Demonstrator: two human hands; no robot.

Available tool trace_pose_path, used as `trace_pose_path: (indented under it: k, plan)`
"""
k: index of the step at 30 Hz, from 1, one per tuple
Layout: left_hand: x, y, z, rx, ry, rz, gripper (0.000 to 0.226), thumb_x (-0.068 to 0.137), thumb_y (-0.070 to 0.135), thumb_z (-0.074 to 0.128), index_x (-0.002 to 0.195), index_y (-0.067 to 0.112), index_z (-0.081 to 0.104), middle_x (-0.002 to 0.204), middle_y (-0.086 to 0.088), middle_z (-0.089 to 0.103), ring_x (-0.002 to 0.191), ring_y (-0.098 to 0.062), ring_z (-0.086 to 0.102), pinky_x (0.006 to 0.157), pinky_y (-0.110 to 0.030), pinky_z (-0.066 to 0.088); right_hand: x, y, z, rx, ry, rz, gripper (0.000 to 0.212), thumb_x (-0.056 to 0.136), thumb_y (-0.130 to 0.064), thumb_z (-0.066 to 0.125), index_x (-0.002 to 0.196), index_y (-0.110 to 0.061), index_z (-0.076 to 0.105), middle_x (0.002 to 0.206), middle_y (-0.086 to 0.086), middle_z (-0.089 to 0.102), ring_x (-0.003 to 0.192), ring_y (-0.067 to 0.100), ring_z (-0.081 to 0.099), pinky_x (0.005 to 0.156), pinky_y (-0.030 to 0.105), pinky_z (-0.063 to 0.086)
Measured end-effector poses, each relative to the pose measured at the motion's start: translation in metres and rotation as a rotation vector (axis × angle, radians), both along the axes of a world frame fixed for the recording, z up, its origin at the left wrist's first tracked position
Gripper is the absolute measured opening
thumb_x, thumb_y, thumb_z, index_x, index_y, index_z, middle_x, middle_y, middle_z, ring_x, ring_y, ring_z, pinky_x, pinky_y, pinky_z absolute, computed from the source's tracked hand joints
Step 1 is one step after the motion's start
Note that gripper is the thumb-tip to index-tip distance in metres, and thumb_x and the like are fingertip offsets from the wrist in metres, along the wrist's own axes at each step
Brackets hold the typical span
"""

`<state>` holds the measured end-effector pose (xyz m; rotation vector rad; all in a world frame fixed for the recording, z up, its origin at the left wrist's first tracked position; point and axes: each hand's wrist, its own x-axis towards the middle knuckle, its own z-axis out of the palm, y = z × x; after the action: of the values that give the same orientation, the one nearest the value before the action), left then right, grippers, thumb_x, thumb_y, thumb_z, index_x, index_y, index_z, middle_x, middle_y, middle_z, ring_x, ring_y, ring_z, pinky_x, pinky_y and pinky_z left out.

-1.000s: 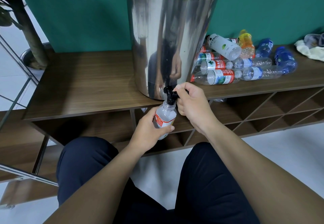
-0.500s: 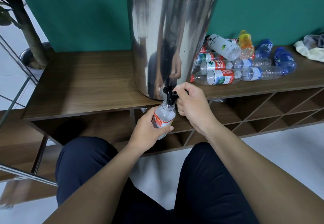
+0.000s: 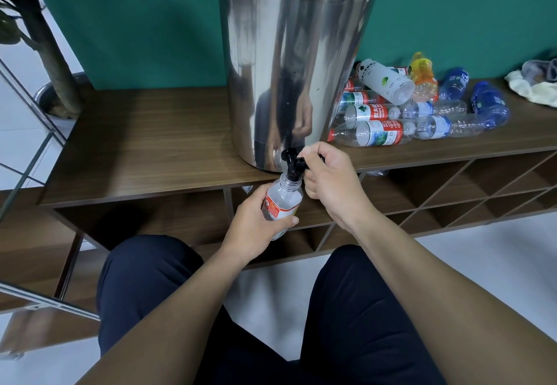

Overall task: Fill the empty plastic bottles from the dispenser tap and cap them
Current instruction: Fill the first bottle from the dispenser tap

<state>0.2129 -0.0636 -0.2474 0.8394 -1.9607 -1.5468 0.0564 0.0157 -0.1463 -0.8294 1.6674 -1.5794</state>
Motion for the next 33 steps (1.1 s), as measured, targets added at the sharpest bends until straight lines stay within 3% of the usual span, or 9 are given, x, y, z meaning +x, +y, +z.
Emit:
trace_pose_path:
  k: [13,33]
  plan:
    - [-0.0016,-0.0006,-0.0011,-0.008,0.004,0.004,0.078,0.082,0.019,0.101,0.15,0.03,0.065,0.127,0.029,0.073,0.118,0.002,0.072,0.1,-0.012,0.054,-0.001,-0.0011,-0.0025,-0.016,-0.01,0.001,0.026,0.116,-0.025,0.053,0.095,-0.014,0.063,0.064,0.003,0.034,0.051,0.015,0.026,0.047,0.026,0.025]
    - [-0.0016,0.0002,0.0008,0.017,-0.003,-0.017,0.079,0.084,0.02,0.1,0.152,0.033,0.063,0.127,0.024,0.076,0.118,0.005,0.071,0.099,-0.015,0.055,0.0,0.0005,0.0008,-0.007,0.001,0.008,0.025,0.116,-0.025,0.053,0.097,-0.011,0.062,0.06,-0.002,0.037,0.051,0.014,0.027,0.047,0.027,0.025]
